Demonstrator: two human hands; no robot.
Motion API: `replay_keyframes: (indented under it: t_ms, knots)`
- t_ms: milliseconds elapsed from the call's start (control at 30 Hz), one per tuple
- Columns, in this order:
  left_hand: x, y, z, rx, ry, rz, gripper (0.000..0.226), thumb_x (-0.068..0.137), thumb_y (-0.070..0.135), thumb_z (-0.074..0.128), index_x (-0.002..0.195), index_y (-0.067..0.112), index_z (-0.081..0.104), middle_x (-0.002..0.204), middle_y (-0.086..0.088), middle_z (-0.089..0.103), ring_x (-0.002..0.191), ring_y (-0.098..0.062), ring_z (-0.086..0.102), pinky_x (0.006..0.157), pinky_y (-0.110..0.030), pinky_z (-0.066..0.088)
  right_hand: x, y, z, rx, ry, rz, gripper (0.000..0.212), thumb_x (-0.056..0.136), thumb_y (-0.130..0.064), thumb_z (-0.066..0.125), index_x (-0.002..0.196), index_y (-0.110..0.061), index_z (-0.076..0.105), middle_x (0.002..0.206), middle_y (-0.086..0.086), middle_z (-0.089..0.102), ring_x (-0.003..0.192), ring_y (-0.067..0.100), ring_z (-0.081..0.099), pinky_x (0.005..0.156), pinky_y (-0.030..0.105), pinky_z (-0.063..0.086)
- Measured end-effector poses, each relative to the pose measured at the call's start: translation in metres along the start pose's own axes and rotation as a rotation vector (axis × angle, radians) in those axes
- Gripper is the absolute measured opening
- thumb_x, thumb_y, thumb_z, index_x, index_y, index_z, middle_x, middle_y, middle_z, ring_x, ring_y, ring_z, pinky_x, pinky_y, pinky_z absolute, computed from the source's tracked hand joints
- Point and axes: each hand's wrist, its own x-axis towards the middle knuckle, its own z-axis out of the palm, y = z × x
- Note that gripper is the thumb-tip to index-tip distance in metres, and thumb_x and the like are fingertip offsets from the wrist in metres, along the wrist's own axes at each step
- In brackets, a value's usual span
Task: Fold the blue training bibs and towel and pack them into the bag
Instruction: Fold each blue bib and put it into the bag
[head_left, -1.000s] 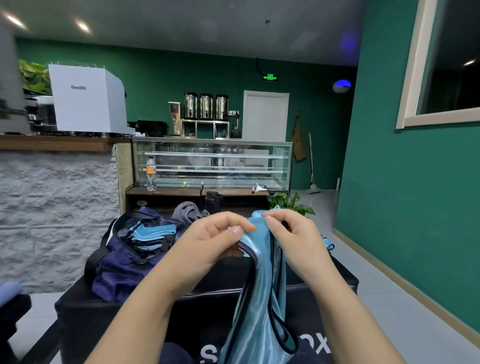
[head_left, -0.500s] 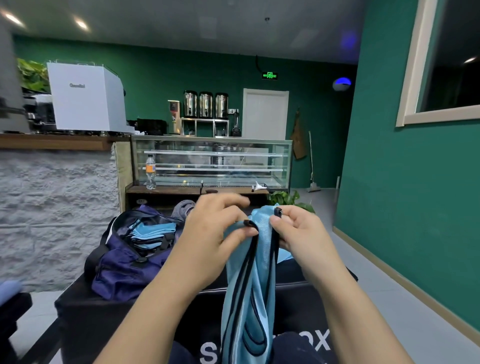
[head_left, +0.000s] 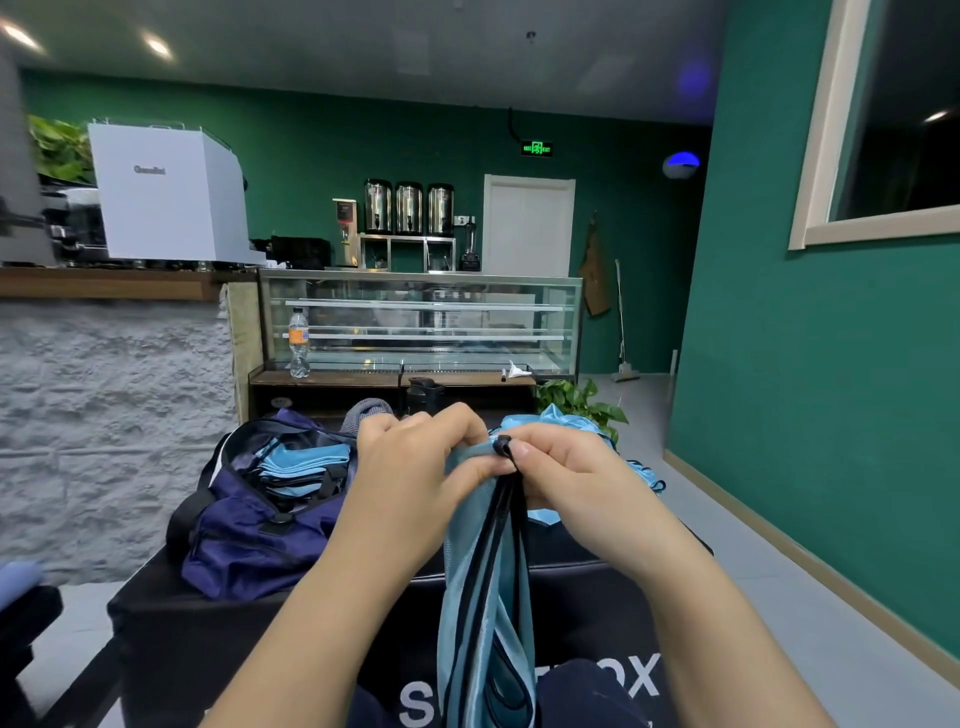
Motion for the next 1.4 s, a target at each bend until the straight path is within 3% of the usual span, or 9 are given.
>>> replay_keyframes:
  t_ms: [200,300,433,667,833,967,1100,1233,1400]
  knots:
    - [-0.002,0.003,0.005,-0.017,0.010,-0.049,0.023,0.071,0.056,0.043,0.064,0.035,0.036,0.058,0.013,0.047,0.075,0.009,0.042,0.081,-0.016,0.026,-0.001,0.002,-0.001,0.081,0.029,-0.093,0.010,0.092,-0.007,0.060,0.088,-0.012,0.067,0.073,-0.006,0.069,0.071,0.001,0.062,0.070,0.015,0.049]
    - [-0.001,-0.002,0.008,-0.137,-0.059,-0.173,0.032,0.071,0.061,0.059,0.068,0.030,0.051,0.060,0.014,0.054,0.065,-0.005,0.047,0.071,-0.030,0.036,0.001,0.008,-0.006,0.181,0.114,-0.097,0.012,0.093,-0.008,0.056,0.091,-0.006,0.067,0.077,-0.002,0.069,0.074,0.006,0.063,0.073,0.021,0.052]
    - [-0.003,-0.008,0.009,-0.454,-0.168,-0.364,0.028,0.089,0.028,0.064,0.063,0.024,0.053,0.051,0.016,0.050,0.048,-0.001,0.040,0.049,-0.025,0.034,0.000,0.011,-0.017,0.285,0.157,-0.105,0.011,0.089,-0.015,0.057,0.090,-0.010,0.068,0.080,0.000,0.071,0.076,0.010,0.066,0.076,0.025,0.055]
    - [-0.009,-0.008,0.019,-0.816,-0.347,-0.436,0.018,0.087,0.047,0.057,0.080,0.031,0.064,0.085,0.002,0.062,0.085,-0.012,0.053,0.085,-0.039,0.046,0.000,0.013,-0.023,0.370,0.140,-0.081,0.022,0.082,-0.027,0.061,0.091,-0.008,0.064,0.079,0.002,0.067,0.071,0.009,0.062,0.064,0.020,0.050]
    - [-0.007,-0.003,0.020,-1.064,-0.225,-0.479,0.016,0.080,0.038,0.070,0.071,0.025,0.066,0.077,0.002,0.063,0.074,-0.009,0.058,0.069,-0.021,0.049,0.000,0.010,-0.025,0.430,0.129,-0.068,0.023,0.083,-0.025,0.055,0.092,-0.004,0.061,0.080,0.006,0.065,0.068,0.010,0.061,0.060,0.018,0.049]
    - [0.002,0.005,0.013,-0.849,-0.013,-0.459,0.015,0.084,0.014,0.065,0.071,0.011,0.058,0.051,0.013,0.050,0.039,0.001,0.038,0.039,-0.007,0.030,0.003,0.012,-0.028,0.311,0.230,-0.048,0.014,0.094,-0.017,0.053,0.088,-0.011,0.064,0.074,-0.003,0.065,0.068,0.009,0.059,0.065,0.023,0.048]
    - [0.034,0.000,0.003,-0.471,-0.033,-0.362,0.016,0.081,0.014,0.074,0.069,0.024,0.068,0.065,-0.007,0.064,0.055,-0.008,0.050,0.054,-0.025,0.043,0.018,0.006,-0.039,0.059,0.372,-0.036,0.018,0.098,-0.019,0.052,0.086,-0.014,0.066,0.062,-0.015,0.058,0.058,0.000,0.050,0.061,0.017,0.040]
    - [0.090,0.003,-0.018,-0.136,-0.101,-0.199,0.007,0.081,0.018,0.075,0.075,0.020,0.071,0.066,0.008,0.061,0.058,0.001,0.051,0.052,-0.009,0.035,0.054,-0.018,-0.060,-0.231,0.414,-0.072,0.011,0.095,-0.021,0.056,0.093,-0.019,0.067,0.065,-0.010,0.052,0.051,-0.002,0.043,0.055,0.017,0.037]
    - [0.146,0.017,-0.049,0.106,-0.133,-0.107,0.005,0.081,0.018,0.074,0.081,0.014,0.073,0.069,0.006,0.061,0.062,-0.008,0.049,0.057,-0.023,0.037,0.098,-0.065,-0.077,-0.558,0.343,-0.137,0.019,0.094,-0.013,0.053,0.101,-0.023,0.067,0.082,-0.007,0.063,0.065,0.007,0.052,0.051,0.018,0.038]
